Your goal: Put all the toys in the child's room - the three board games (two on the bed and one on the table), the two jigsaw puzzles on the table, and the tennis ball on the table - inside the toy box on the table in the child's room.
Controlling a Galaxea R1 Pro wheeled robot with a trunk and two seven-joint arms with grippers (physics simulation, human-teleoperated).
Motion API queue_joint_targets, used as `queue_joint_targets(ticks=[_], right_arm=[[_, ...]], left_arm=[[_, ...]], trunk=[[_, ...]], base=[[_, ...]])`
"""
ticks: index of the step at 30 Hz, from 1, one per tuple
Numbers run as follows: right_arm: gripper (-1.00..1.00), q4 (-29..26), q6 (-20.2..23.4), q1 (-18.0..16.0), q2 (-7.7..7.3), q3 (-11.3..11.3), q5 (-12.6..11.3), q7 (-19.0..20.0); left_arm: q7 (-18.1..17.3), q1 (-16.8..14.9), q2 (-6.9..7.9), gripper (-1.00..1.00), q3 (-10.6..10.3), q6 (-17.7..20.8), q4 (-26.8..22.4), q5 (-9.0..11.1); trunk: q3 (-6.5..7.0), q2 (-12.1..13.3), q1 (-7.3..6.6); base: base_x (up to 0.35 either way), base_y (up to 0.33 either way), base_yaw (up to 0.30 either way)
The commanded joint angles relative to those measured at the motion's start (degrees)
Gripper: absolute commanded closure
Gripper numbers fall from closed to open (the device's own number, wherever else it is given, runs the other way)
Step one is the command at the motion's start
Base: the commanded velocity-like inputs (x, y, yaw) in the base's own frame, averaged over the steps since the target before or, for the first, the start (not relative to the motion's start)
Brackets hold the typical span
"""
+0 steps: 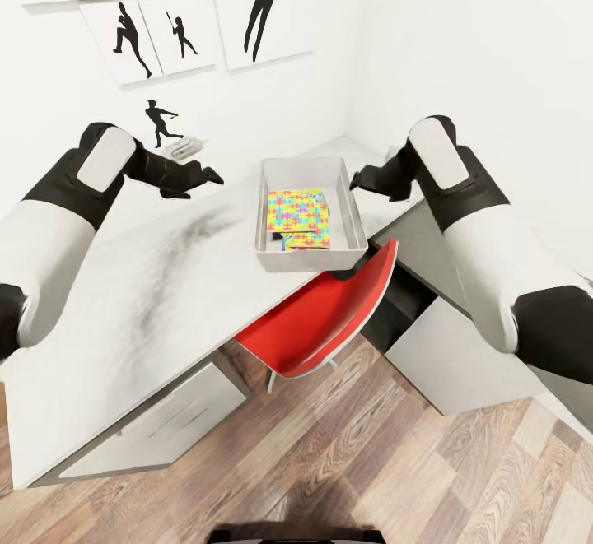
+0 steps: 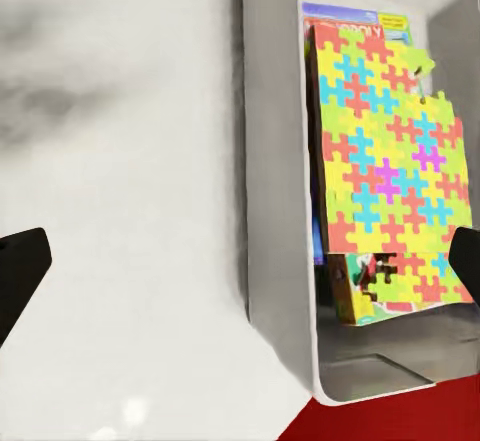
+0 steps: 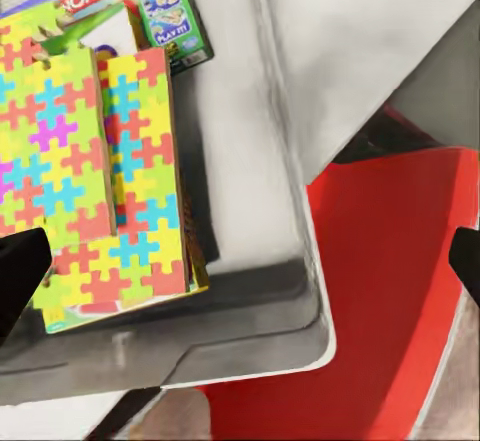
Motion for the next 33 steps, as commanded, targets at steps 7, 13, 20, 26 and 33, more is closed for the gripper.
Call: queue_joint_targets(ticks=[7,13,20,26,33], right_arm=[[-1.0,16.81,0.19,-10.76,10.1,-0.48,-0.83,-12.76],[-1.0,20.52,0.19,-12.88,10.1,-2.61,-3.22,-14.08],[-1.0,20.92,0.19,-12.92,10.1,-2.57,-3.67,-14.23],[-1.0,20.89,0.19,-12.22,10.1,-2.35,-3.62,-14.24],[-1.0,20.67,0.19,-11.2,9.68,-0.81,-3.46,-13.16]], left_arm=[[4.29,-3.87,-5.78,-1.0,-0.35,0.46,3.13,0.67],[4.61,-4.29,-6.39,-1.0,-0.51,0.46,3.42,1.28],[4.62,-4.33,-6.27,-1.0,-0.5,0.46,3.48,1.49],[4.58,-4.36,-6.59,-1.0,-0.58,0.46,3.46,1.37],[4.35,-4.75,-6.72,-1.0,-0.79,0.46,3.73,0.71]], trunk=[[-0.1,-0.09,0.04],[-0.1,-0.09,0.04],[-0.1,-0.09,0.04],[-0.1,-0.09,0.04],[-0.1,-0.09,0.04]], base=[[0.0,0.0,0.0],[0.0,0.0,0.0],[0.002,0.0,0.0],[0.145,-0.001,0.0],[0.072,-0.007,0.0]])
